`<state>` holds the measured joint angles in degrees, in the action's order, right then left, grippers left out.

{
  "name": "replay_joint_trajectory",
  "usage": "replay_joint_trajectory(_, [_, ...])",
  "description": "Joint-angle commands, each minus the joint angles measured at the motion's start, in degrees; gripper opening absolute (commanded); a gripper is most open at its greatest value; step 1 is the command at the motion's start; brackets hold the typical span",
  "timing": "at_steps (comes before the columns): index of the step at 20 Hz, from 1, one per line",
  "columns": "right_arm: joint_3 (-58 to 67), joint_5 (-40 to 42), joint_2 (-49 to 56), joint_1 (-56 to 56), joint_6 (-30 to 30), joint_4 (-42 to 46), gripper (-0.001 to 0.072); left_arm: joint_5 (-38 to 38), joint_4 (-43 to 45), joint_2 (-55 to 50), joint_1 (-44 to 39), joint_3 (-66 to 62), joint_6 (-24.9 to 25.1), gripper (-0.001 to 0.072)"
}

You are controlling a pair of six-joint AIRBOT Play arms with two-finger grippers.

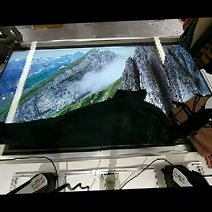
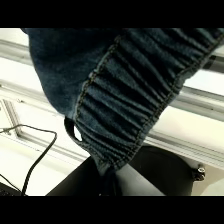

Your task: Fold the clothes and pants, and hang the long-sleeved shirts on hangers.

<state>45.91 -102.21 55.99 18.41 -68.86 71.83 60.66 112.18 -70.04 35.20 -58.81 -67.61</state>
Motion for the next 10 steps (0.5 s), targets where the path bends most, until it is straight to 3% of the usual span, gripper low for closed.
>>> replay_joint_trajectory(1, [-1.22, -1.49, -0.92, 0.04, 0.83, -0.02, 0.0035, 0.07, -1.64, -0.92, 2.54, -0.04, 0.98, 0.0020])
replay_joint_trajectory(3, [-1.22, -1.46, -0.92, 0.04, 0.83, 0.02, 0.0037, 0.02, -1.66, -1.51, 2.51, -0.04, 1.01, 0.0033])
replay_joint_trajectory(4, [-1.22, -0.46, -0.92, 0.04, 0.83, 0.02, 0.0097, 0.04, -1.60, -1.73, 2.51, -0.04, 1.01, 0.0215])
replay_joint_trajectory(5, [-1.22, 0.52, -0.92, 0.04, 0.83, 0.07, 0.0270, 0.04, -1.11, -1.84, 2.51, -0.04, 0.98, 0.0559])
replay_joint_trajectory(6, [-1.20, 1.11, -0.92, 0.04, 0.81, 0.07, 0.0449, 0.07, 0.31, -1.84, 2.54, -0.04, 0.94, 0.0710])
replay_joint_trajectory(7, [-1.20, 1.27, -0.92, 0.04, 0.81, 0.07, 0.0497, 0.09, 1.62, -1.77, 2.51, -0.07, 0.94, 0.0704])
replay_joint_trajectory(10, [-1.20, 1.73, -0.92, 0.04, 0.85, 0.31, 0.0496, -0.39, 1.81, -1.79, 2.51, -0.07, 0.09, 0.0703])
